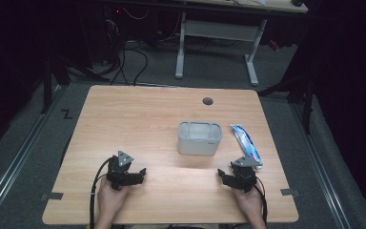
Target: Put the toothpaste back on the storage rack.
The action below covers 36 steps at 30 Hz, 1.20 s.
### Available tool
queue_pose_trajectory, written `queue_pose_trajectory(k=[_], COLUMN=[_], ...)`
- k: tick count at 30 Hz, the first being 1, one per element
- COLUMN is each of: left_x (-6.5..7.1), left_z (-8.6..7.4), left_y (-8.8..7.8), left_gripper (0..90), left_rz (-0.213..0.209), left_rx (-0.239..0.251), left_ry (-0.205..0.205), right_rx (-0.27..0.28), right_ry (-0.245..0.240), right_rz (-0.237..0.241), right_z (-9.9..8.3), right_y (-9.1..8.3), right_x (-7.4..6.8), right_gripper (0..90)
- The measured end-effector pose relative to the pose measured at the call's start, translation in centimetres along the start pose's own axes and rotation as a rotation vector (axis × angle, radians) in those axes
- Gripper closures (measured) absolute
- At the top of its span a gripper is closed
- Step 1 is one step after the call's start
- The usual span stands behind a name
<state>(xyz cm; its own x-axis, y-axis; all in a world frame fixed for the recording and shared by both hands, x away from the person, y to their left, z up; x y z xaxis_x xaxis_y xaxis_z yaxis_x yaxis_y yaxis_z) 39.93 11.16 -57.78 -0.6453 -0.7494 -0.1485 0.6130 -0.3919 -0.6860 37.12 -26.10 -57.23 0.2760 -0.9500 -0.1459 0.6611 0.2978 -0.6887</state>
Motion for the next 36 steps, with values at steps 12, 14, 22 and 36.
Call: queue_pose_trajectory(k=[12, 14, 22, 36], left_x=[0.06, 0.07, 0.08, 0.08], left_z=[0.00, 0.01, 0.01, 0.00], left_y=[0.00, 0.00, 0.00, -0.02], left_gripper=[15.6, 15.5, 15.5, 15.5], left_rz=[0.010, 0.010, 0.011, 0.011], left_rx=[-0.001, -0.001, -0.002, -0.002], left_ry=[-0.009, -0.010, -0.011, -0.012], right_rx=[-0.001, 0.000, 0.002, 0.008], right_ry=[-0.001, -0.001, 0.015, 0.030], right_rz=[0.003, 0.002, -0.008, -0.026], right_z=[-0.01, -0.01, -0.09, 0.09], right_y=[-0.01, -0.01, -0.12, 0.05], right_x=[0.00, 0.00, 0.04, 0.04], right_gripper=[35.3, 35.4, 36.3, 37.6])
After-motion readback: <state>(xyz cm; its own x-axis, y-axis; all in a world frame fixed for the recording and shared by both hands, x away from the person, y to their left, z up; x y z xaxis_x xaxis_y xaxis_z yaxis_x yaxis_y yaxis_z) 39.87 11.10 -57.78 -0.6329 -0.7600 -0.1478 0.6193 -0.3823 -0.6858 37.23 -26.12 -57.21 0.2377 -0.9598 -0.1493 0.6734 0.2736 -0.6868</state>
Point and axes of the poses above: each handheld gripper's, and its own axes: y roughly forward along the jaws, z roughly out of its top, x roughly to its right, the point moved 6 cm from there along y, roughly forward along the jaws, and after that the axes turned 13 degrees about y, right-handed, at the moved point
